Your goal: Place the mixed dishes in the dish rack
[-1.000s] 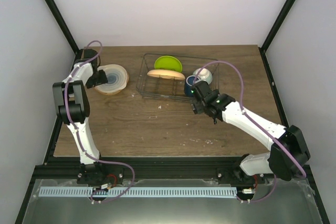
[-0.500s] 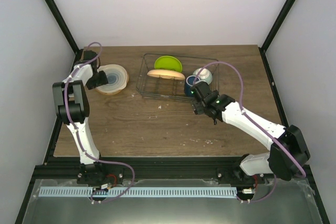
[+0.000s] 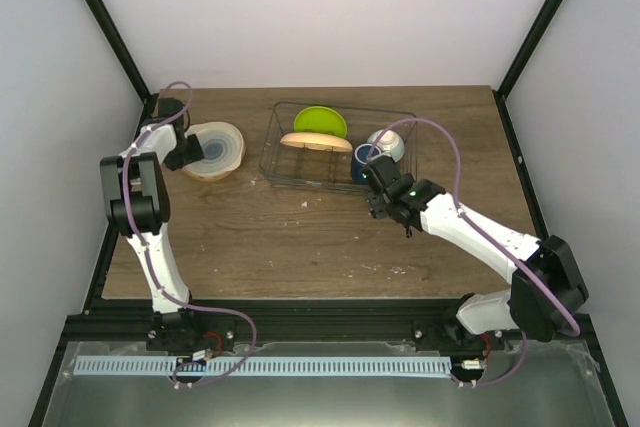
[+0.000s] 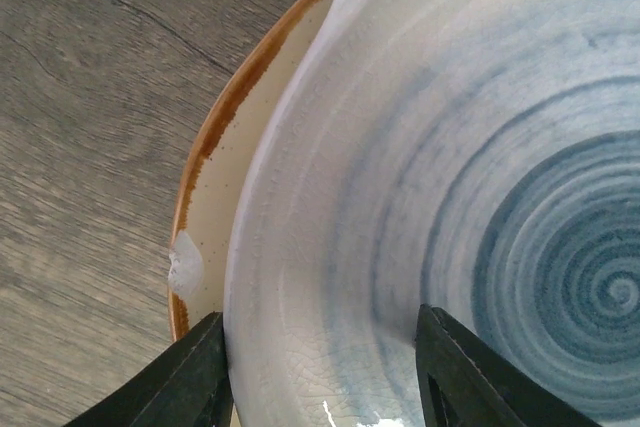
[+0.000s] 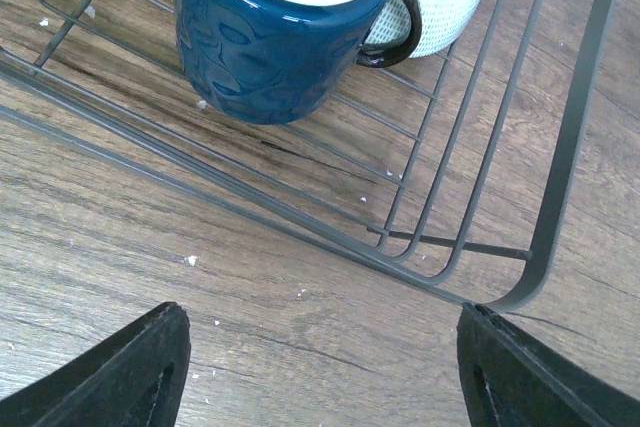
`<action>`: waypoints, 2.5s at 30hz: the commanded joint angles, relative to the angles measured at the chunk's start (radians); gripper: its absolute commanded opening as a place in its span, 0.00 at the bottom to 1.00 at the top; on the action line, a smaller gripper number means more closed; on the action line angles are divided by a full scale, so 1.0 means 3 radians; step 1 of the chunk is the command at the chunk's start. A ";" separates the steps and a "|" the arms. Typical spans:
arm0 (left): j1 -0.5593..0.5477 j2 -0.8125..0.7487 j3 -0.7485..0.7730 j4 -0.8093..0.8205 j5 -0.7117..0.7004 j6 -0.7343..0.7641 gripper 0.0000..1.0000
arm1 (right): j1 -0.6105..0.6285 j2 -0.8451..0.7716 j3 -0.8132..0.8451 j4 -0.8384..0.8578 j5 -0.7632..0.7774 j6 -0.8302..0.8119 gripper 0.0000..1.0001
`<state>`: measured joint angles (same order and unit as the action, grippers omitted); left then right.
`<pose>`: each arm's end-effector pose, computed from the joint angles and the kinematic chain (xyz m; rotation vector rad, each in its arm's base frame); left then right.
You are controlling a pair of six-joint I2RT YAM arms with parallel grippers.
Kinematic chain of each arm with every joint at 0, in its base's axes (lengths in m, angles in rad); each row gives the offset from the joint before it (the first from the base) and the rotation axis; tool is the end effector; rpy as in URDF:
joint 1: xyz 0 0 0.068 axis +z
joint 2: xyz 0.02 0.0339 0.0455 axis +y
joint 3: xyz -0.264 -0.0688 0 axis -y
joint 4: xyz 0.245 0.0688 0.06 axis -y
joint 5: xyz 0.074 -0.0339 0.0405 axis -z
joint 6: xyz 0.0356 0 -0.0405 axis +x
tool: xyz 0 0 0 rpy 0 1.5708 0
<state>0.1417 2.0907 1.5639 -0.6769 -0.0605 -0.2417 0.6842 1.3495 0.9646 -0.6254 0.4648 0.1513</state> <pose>0.4278 0.0632 0.1691 -0.5433 2.7177 0.0580 0.2177 0.1570 0.2451 -0.4819 2.3967 -0.2428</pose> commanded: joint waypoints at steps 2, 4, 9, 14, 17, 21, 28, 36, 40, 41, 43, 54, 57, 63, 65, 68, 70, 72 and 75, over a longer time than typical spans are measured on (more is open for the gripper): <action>-0.0025 0.0171 -0.0230 0.0117 0.0145 -0.0061 0.45 | 0.0028 0.0012 0.0005 0.0013 0.0051 0.0018 0.73; -0.0027 0.0147 -0.0280 0.0142 0.0145 -0.0073 0.38 | 0.0028 0.0018 0.0006 0.0013 0.0050 0.0015 0.71; -0.0026 0.0061 -0.0374 0.0164 0.0153 -0.0099 0.14 | 0.0026 0.0022 -0.0002 0.0010 0.0038 0.0014 0.66; -0.0022 -0.0086 -0.0541 0.0242 0.0210 -0.0165 0.00 | 0.0025 0.0023 -0.0014 0.0038 0.0007 0.0007 0.64; -0.0010 -0.0216 -0.0688 0.0327 0.0313 -0.0214 0.00 | 0.0026 0.0027 -0.0024 0.0044 -0.0005 0.0011 0.64; 0.0037 -0.0434 -0.0976 0.0536 0.0549 -0.0321 0.00 | 0.0025 0.0017 -0.0044 0.0044 -0.0016 0.0017 0.64; 0.0173 -0.0896 -0.1449 0.0834 0.0889 -0.0464 0.00 | 0.0025 -0.0007 -0.0069 0.0015 -0.0024 0.0050 0.63; 0.0294 -0.1297 -0.1603 0.0966 0.1095 -0.0592 0.00 | 0.0025 0.0003 -0.0074 -0.0042 -0.0046 0.0118 0.63; 0.0300 -0.1384 -0.1539 0.0950 0.1126 -0.0628 0.00 | 0.0026 0.0006 -0.0088 -0.0067 -0.0055 0.0144 0.63; 0.0302 -0.1417 -0.1528 0.0952 0.1133 -0.0642 0.00 | 0.0026 0.0008 -0.0091 -0.0068 -0.0056 0.0148 0.63; 0.0314 -0.1459 -0.1493 0.0943 0.1148 -0.0656 0.00 | 0.0025 0.0011 -0.0091 -0.0075 -0.0063 0.0150 0.63; 0.0401 -0.2023 -0.1624 0.0772 0.1101 -0.0603 0.00 | 0.0025 0.0060 -0.0110 -0.0062 -0.0127 0.0168 0.63; 0.0412 -0.2282 -0.1743 0.0677 0.1050 -0.0565 0.00 | 0.0025 0.0071 -0.0141 -0.0037 -0.0147 0.0171 0.63; 0.0418 -0.2759 -0.2109 0.0539 0.1021 -0.0535 0.00 | 0.0026 0.0082 -0.0164 0.0031 -0.0245 0.0156 0.63; 0.0417 -0.2976 -0.2243 0.0533 0.1118 -0.0551 0.00 | 0.0025 0.0088 -0.0161 0.0041 -0.0271 0.0150 0.63; 0.0410 -0.3218 -0.2350 0.0462 0.1223 -0.0548 0.00 | 0.0031 0.0081 -0.0170 0.0066 -0.0314 0.0135 0.62; 0.0402 -0.3327 -0.2348 0.0348 0.1260 -0.0514 0.00 | 0.0031 0.0079 -0.0177 0.0094 -0.0339 0.0130 0.63; 0.0373 -0.3406 -0.2337 0.0244 0.1282 -0.0489 0.00 | 0.0031 0.0074 -0.0152 0.0130 -0.0436 0.0129 0.63; 0.0265 -0.3543 -0.2377 0.0171 0.1302 -0.0489 0.00 | 0.0033 0.0021 -0.0112 0.0252 -0.0866 0.0144 0.66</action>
<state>0.2543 1.1015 0.8307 -0.6662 0.2428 -0.3809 0.6842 1.3697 0.9188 -0.6067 0.3420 0.1814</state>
